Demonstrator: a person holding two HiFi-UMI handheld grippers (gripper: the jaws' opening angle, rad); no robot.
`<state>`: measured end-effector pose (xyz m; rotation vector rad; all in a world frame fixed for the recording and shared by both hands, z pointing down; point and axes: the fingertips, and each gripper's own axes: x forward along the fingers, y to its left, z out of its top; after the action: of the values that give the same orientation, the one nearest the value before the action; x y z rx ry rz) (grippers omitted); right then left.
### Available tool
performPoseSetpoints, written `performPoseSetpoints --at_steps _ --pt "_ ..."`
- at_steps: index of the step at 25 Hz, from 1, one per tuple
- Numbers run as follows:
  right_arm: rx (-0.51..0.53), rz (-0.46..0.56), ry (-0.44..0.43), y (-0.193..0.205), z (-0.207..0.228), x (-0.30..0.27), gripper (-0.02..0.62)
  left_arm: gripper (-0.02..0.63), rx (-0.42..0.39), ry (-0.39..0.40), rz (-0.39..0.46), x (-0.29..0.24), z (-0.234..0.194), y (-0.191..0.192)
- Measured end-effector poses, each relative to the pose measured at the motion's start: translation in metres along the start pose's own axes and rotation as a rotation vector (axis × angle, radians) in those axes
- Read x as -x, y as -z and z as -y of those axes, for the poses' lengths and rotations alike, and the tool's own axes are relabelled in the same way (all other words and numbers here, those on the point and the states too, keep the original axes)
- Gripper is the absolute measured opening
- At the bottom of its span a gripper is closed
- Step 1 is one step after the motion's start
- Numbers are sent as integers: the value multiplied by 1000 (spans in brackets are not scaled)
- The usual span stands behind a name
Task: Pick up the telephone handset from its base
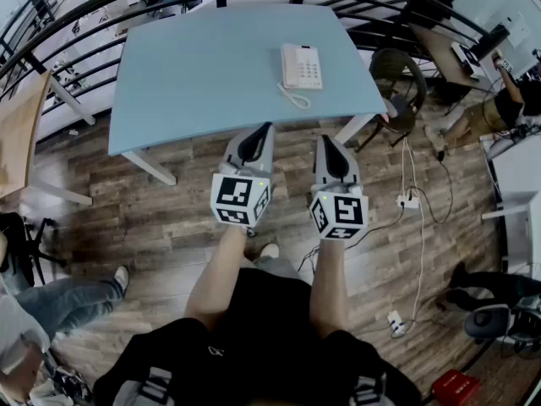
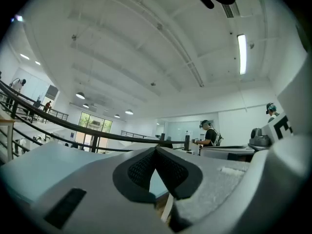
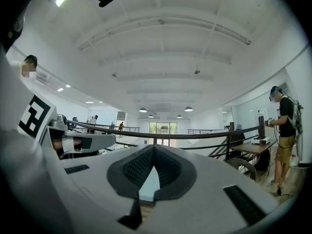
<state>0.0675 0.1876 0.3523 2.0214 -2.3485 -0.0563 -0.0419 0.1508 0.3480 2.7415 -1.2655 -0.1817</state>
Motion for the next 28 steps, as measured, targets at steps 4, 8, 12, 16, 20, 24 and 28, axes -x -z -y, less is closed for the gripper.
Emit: performPoseSetpoints --at_steps 4,8,12,16,20,24,28 --pt "-6 1 -31 5 11 1 -6 0 -21 -24 -34 -8 7 13" --pt "-65 24 -45 8 22 0 -6 0 -35 -74 -80 -13 7 22" --pt "-110 56 -38 4 43 0 -6 0 -57 -95 -88 -23 10 21" --pt "-149 95 -22 -8 71 8 -6 0 -73 -105 -99 -30 18 20" --pt "-156 122 -33 -19 87 9 -6 0 -90 -99 -73 -36 28 12" --pt "-163 121 -59 -20 89 4 -6 0 -77 -129 -66 -40 18 9" --pt "-156 121 -80 -14 87 -8 -6 0 -60 -143 -51 -44 7 12"
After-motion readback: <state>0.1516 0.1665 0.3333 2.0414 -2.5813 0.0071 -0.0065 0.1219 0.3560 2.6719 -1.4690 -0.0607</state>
